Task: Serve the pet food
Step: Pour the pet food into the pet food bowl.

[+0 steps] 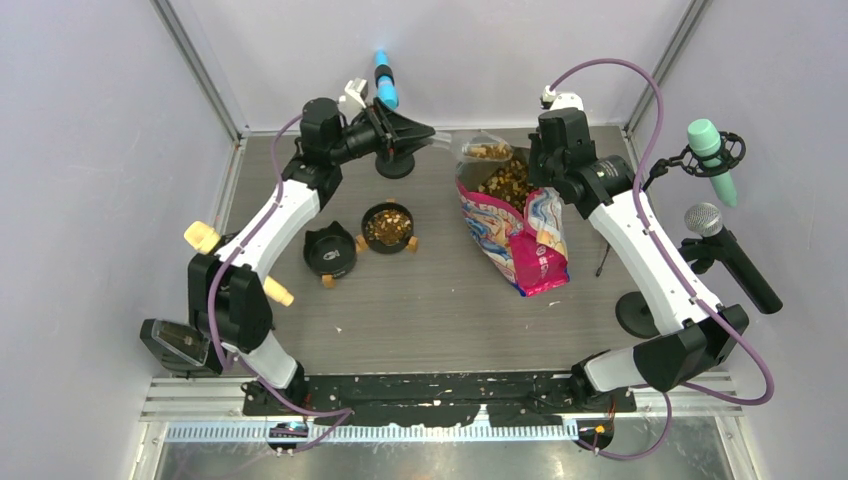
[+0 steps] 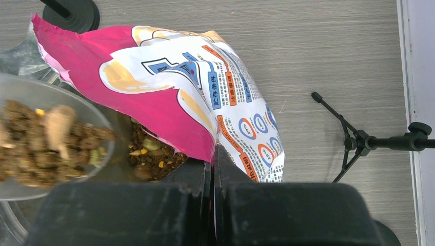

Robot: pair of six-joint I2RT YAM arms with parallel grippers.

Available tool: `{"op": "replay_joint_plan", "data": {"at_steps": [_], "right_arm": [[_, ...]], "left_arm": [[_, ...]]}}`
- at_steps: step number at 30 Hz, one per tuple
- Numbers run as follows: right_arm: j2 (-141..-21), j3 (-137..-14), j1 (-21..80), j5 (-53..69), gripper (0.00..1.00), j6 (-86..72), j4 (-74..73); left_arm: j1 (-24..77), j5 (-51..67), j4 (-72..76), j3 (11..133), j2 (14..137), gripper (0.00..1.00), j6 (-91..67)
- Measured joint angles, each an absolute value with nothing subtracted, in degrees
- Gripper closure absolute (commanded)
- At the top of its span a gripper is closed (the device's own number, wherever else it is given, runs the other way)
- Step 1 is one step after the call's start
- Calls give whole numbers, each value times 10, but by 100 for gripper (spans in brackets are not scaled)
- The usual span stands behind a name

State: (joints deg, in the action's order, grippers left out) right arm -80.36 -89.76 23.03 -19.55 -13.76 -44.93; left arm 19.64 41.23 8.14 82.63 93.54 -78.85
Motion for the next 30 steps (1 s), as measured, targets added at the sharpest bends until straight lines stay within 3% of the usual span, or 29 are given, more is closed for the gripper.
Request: {"op": "replay_joint_plan", "data": {"at_steps": [18, 30], "right_arm": [[-804, -898, 228, -196, 95, -138, -450], [-804, -898, 227, -196, 95, -138, -450]], "left_arm": [[153, 462, 266, 763, 935, 100, -916], [115, 462, 297, 759, 930, 100, -944]]}}
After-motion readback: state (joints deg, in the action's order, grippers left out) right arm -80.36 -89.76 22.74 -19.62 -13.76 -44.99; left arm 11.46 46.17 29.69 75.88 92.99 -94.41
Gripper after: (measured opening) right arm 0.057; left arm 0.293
